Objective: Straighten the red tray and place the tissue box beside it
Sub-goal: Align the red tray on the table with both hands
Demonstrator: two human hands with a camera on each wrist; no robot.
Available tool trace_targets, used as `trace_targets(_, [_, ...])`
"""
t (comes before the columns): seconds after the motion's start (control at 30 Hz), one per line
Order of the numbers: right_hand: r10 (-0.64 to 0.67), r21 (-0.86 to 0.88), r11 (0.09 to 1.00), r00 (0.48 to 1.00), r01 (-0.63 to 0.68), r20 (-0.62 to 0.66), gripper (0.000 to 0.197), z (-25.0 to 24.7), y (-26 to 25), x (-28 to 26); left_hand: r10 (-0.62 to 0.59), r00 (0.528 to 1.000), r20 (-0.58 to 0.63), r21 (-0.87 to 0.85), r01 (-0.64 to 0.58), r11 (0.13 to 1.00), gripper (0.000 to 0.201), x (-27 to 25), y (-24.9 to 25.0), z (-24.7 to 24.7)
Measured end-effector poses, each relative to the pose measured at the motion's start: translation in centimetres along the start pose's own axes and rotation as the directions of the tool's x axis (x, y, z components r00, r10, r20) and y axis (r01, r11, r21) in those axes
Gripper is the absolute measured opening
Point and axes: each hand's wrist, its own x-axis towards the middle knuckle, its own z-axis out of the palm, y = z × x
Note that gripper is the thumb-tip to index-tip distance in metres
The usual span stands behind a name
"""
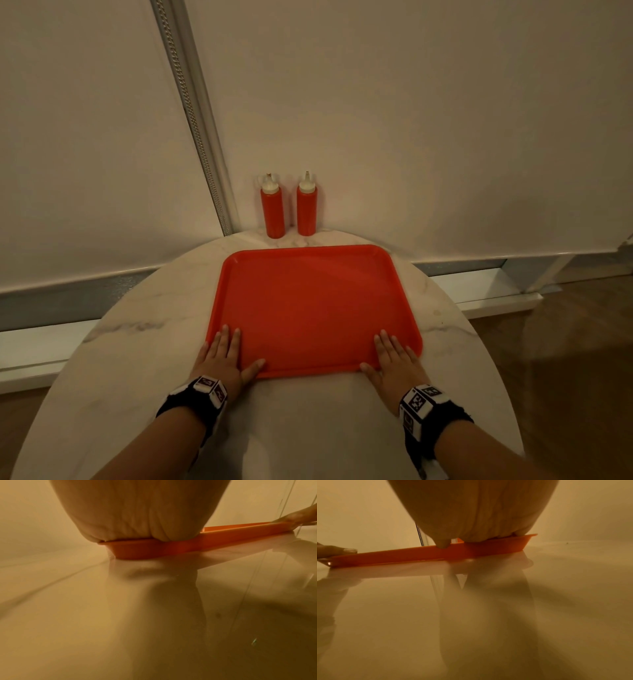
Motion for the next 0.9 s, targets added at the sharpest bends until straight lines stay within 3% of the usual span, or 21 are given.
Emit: trace_targets(0.9, [-0.006, 0.003, 1.0, 1.0, 0.006, 0.002, 0.133, -0.4, 0.3, 1.1, -0.001, 1.0, -0.021, 0.029, 0.001, 1.0, 0.09, 0.8, 0.3, -0.3])
